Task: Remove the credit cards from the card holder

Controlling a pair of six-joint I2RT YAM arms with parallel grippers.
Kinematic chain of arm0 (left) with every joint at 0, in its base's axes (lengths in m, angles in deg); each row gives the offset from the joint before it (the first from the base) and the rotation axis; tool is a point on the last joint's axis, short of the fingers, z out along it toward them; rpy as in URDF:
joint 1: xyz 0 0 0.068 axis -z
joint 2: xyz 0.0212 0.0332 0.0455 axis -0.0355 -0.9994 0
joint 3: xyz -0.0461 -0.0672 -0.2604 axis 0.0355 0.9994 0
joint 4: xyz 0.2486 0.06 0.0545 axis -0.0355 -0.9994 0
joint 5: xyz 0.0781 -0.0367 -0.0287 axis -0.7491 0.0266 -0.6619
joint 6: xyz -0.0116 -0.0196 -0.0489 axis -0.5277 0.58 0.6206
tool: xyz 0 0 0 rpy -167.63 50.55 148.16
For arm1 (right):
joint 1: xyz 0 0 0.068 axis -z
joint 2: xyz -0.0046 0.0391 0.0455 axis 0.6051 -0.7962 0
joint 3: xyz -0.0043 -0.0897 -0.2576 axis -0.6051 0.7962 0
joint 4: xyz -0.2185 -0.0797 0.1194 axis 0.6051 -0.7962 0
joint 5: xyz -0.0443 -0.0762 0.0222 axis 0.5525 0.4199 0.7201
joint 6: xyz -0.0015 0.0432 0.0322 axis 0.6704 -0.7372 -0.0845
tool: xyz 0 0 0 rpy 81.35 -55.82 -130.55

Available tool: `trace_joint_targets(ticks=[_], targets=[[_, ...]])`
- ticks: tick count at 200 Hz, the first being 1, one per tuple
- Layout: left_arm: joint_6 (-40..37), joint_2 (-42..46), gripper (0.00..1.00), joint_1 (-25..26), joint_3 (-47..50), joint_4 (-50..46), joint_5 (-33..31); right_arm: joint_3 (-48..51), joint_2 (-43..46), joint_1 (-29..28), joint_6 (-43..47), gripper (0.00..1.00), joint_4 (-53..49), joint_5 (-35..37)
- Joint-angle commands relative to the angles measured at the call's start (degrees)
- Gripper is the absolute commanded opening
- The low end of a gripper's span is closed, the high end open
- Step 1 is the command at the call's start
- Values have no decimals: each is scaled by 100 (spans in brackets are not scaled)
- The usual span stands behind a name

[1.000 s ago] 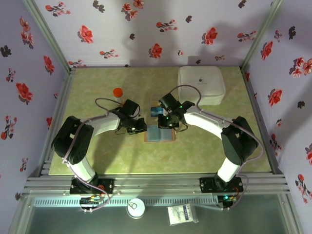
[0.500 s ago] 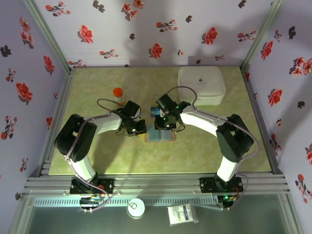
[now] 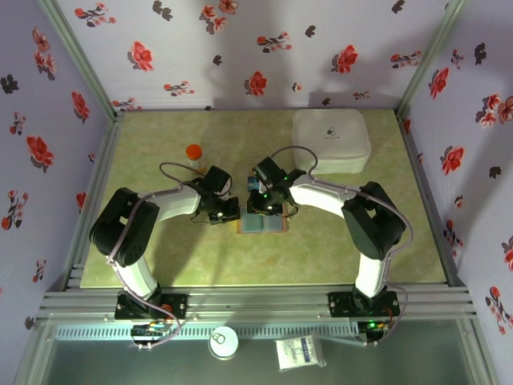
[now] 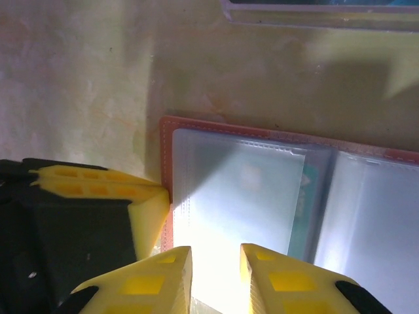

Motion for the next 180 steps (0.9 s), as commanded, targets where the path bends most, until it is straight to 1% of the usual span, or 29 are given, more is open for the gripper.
trace_joint_targets(ticks=[1,72,124,180], targets=[[-177,-77,5,31,-60,-272,-177,58,-158,-46,-195,26,57,-96],[-206,-67,4,28,-79,-328,-210,98,-267,-33,-178,27,-149,142],[-214,-87,4,32,-91,-378,-254,171,-309,-29,-213,24,51,-94],[-228,-48,4,33,-117,-478,-387,188,-208,37,-134,25,-264,224]])
